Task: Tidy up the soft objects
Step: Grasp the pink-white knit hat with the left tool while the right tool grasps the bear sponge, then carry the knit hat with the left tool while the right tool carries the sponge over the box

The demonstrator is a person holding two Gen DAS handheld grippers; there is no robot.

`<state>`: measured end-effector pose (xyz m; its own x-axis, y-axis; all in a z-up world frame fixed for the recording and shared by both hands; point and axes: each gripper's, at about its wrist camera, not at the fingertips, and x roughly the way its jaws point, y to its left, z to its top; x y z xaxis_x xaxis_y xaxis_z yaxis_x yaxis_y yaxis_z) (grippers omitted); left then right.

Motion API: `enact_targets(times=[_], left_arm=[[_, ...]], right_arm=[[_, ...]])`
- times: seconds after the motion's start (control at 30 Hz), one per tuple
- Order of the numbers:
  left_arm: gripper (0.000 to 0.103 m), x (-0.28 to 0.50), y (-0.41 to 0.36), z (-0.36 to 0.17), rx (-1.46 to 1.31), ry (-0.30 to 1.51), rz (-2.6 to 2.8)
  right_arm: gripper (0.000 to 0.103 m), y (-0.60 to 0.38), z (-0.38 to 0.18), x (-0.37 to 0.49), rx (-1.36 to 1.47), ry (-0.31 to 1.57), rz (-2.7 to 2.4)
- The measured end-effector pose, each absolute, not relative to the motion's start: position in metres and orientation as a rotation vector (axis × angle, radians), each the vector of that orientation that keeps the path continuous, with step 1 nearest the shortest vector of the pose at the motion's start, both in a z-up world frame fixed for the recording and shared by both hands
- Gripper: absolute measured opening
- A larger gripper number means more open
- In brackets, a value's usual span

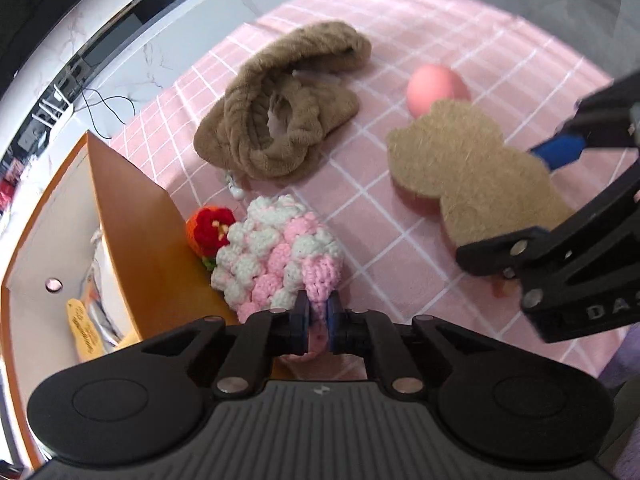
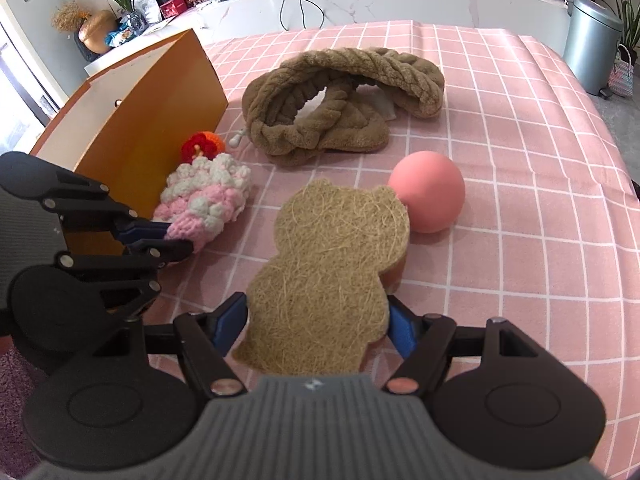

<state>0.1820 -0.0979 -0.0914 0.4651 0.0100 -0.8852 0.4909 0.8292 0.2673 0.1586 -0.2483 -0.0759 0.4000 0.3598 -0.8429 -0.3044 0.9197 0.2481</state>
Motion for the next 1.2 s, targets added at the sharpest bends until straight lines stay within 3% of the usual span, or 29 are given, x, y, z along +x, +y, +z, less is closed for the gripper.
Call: enact_targets(times=[0.47, 1.2], left_arm=[[0.008, 0.143, -0.067, -0.044, 0.115, 0.958, -0.494], [0.008, 0.099, -0.021, 0.045, 0.038, 0.721, -0.416]], right_arm=[[0.072, -0.256, -0.055, 0.143, 0.094, 1.022, 0.457], [0.072, -0.233, 0.032, 0.100, 0.028, 0.806, 0.463]])
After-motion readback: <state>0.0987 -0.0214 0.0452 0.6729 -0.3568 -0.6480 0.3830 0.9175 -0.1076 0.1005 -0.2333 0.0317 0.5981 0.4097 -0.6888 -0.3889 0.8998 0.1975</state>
